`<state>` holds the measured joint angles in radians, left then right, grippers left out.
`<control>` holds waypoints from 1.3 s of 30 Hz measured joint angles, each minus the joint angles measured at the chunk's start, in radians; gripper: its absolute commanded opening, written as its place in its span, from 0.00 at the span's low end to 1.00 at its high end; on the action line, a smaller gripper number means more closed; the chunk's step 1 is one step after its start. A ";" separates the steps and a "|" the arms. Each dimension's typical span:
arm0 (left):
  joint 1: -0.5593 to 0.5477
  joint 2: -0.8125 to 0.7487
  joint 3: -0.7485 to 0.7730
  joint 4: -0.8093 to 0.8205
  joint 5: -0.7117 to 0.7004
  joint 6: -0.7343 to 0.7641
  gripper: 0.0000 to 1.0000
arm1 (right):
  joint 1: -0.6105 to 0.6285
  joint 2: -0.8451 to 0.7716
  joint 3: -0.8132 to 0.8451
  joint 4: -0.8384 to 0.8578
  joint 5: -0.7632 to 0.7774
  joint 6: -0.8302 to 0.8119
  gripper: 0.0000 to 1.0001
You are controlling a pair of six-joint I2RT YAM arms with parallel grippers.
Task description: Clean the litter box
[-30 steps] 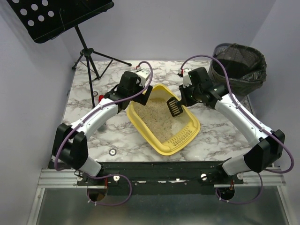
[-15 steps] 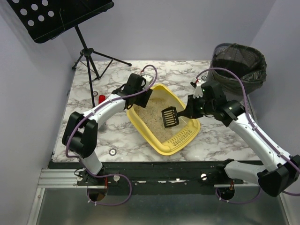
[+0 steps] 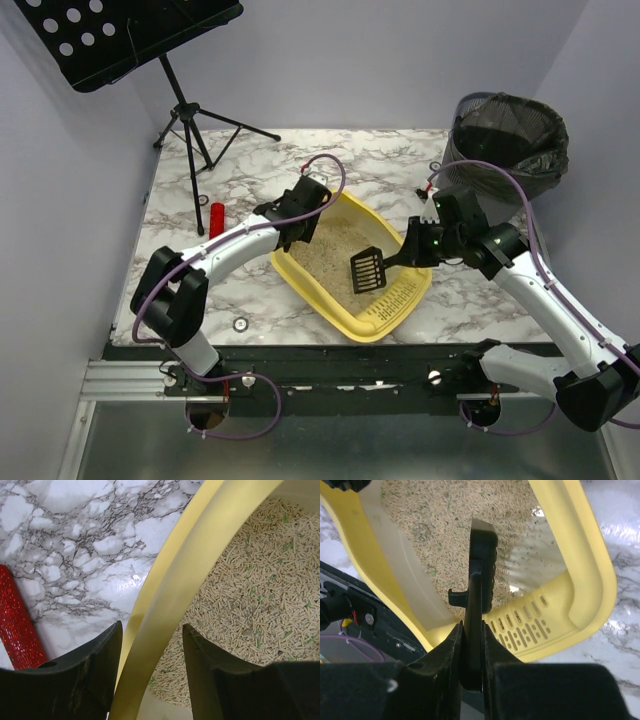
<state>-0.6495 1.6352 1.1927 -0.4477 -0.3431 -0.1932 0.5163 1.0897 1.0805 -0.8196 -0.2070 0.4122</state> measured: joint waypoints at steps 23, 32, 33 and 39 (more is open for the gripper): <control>-0.023 -0.102 -0.096 -0.060 -0.126 -0.256 0.25 | 0.042 0.116 0.014 -0.096 -0.057 0.098 0.01; -0.022 -0.139 -0.130 -0.051 -0.134 -0.306 0.22 | 0.172 0.159 -0.125 0.154 -0.060 0.298 0.01; -0.022 -0.146 -0.138 -0.048 -0.135 -0.311 0.22 | 0.184 0.143 -0.163 0.214 -0.044 0.342 0.01; -0.019 -0.192 -0.181 -0.043 -0.147 -0.357 0.22 | 0.253 0.059 -0.415 0.561 0.064 0.647 0.01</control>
<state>-0.6685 1.4433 1.0119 -0.4904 -0.4904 -0.5499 0.7689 1.1488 0.6655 -0.2584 -0.1429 1.0595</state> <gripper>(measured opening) 0.575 0.229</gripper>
